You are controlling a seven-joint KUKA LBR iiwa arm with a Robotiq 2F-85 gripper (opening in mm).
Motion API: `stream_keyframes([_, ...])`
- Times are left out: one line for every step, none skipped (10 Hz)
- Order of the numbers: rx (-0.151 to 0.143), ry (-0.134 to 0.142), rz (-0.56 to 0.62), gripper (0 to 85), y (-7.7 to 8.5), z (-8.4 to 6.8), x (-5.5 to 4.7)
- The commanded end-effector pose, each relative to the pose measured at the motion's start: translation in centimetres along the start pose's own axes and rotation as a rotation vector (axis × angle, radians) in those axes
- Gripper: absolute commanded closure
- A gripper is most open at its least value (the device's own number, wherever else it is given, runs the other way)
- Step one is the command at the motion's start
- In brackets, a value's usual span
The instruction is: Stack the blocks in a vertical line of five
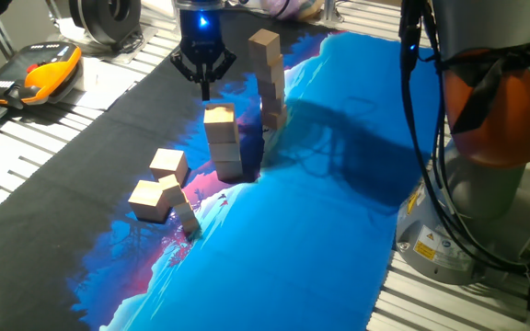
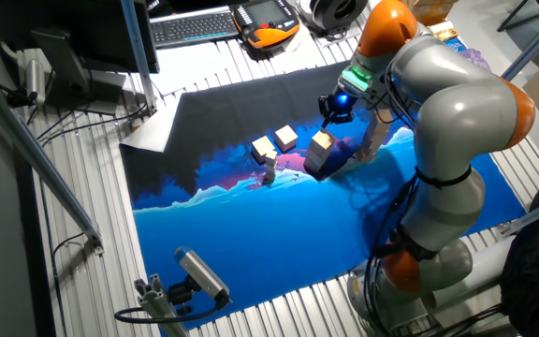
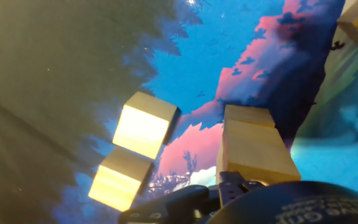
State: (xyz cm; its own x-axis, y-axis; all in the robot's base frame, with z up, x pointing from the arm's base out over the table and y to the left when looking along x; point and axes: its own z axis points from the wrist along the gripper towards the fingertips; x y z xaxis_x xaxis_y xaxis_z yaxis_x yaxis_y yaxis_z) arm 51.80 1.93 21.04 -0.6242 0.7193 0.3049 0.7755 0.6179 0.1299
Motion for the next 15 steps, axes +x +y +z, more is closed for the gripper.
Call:
stream_keyframes([0.003,-0.007,0.002,85.0,0.0,-0.02,0.0])
stream_keyframes([0.006,-0.024,0.007,85.0,0.0,-0.02,0.0])
stream_keyframes([-0.001,-0.028,0.01,85.0,0.0,-0.02,0.0])
stream_keyframes([-0.004,-0.036,0.019,85.0,0.0,-0.02,0.0])
stream_keyframes([0.008,-0.048,0.013,85.0,0.0,-0.02,0.0])
stream_keyframes([0.02,-0.041,-0.008,85.0,0.0,-0.02,0.0])
stream_keyframes([0.027,-0.013,-0.04,85.0,0.0,-0.02,0.0])
stream_keyframes([0.032,-0.015,-0.072,85.0,0.0,-0.02,0.0])
stream_keyframes([0.044,-0.034,-0.102,85.0,0.0,-0.02,0.0])
stream_keyframes([0.054,-0.06,-0.109,85.0,0.0,-0.02,0.0])
stream_keyframes([0.056,-0.058,-0.116,85.0,0.0,-0.02,0.0])
stream_keyframes([0.059,-0.052,-0.132,85.0,0.0,-0.02,0.0])
stream_keyframes([0.053,-0.047,-0.143,85.0,0.0,-0.02,0.0])
stream_keyframes([0.048,-0.047,-0.142,85.0,0.0,-0.02,0.0])
stream_keyframes([0.048,-0.051,-0.123,85.0,0.0,-0.02,0.0])
